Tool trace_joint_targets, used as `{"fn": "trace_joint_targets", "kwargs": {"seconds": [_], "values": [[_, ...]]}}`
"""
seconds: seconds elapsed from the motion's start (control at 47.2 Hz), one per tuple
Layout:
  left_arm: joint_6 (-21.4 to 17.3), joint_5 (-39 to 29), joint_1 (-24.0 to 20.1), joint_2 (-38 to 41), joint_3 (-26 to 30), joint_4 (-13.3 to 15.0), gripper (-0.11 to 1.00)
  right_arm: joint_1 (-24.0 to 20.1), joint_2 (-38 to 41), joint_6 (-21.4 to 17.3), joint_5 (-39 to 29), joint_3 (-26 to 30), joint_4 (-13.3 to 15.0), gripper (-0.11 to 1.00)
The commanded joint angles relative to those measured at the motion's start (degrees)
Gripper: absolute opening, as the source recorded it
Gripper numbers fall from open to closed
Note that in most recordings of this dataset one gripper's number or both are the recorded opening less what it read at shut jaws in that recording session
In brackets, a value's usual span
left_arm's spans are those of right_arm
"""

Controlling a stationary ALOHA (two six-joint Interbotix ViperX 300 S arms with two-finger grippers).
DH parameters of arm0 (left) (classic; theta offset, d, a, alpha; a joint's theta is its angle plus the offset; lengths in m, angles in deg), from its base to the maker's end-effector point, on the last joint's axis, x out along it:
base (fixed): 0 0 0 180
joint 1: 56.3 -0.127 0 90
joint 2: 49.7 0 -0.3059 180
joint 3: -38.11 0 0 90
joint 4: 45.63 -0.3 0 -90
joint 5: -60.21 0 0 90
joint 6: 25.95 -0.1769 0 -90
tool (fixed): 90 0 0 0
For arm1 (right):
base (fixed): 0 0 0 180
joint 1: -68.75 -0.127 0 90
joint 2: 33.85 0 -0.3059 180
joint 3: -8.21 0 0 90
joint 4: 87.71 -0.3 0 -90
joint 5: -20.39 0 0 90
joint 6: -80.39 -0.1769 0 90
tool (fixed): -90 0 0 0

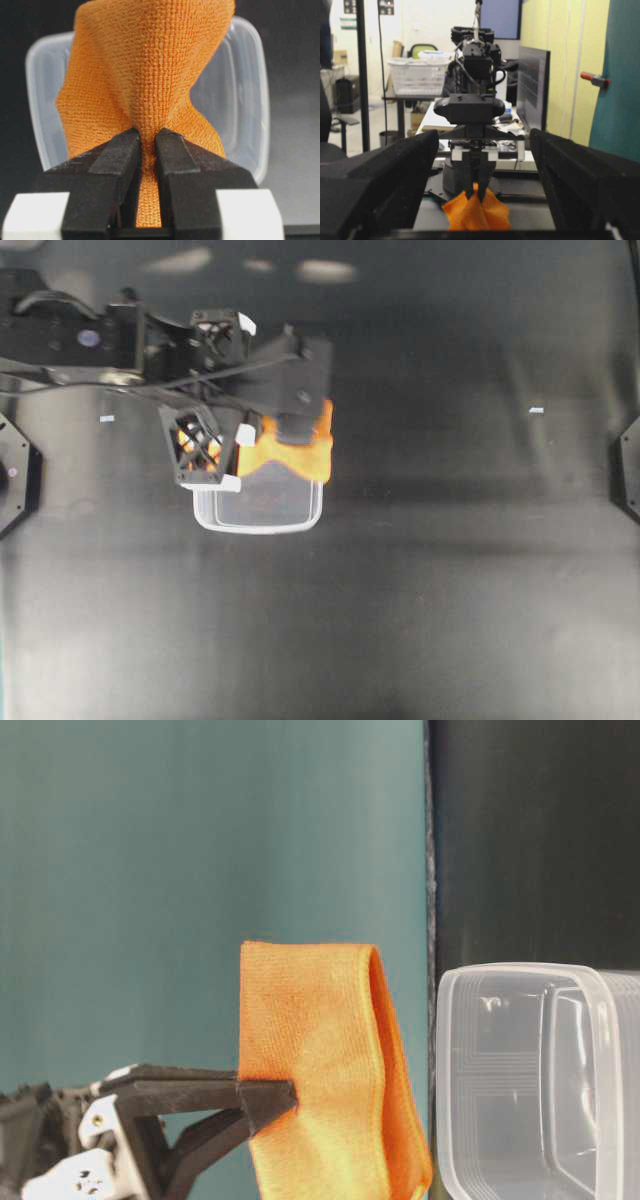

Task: Place the orange towel into the container with the left arm.
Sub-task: 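Lower the towel into the container and open the left gripper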

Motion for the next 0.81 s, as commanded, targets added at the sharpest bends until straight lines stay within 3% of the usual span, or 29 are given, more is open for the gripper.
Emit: {"fn": "trace_joint_targets", "kwargs": {"seconds": [0.0, 0.573, 0.636, 0.785], "values": [[-0.1, 3.4, 0.0, -2.3, -2.6, -0.1, 0.06, 0.2, 1.1, -0.1, 0.5, 0.4, 0.0, 0.72], [1.1, 8.1, -0.6, 1.7, -7.3, -0.2, 0.07, -0.1, 1.0, -0.6, 0.7, 0.4, -0.2, 0.72], [1.2, 8.1, -0.6, 1.7, -8.0, -0.1, 0.17, -0.2, 0.9, -0.5, 0.7, 0.4, -0.2, 0.72], [0.2, 8.6, -0.4, 1.4, -8.9, -0.1, 0.62, -0.2, 1.0, -0.6, 0.7, 0.4, -0.2, 0.72]]}}
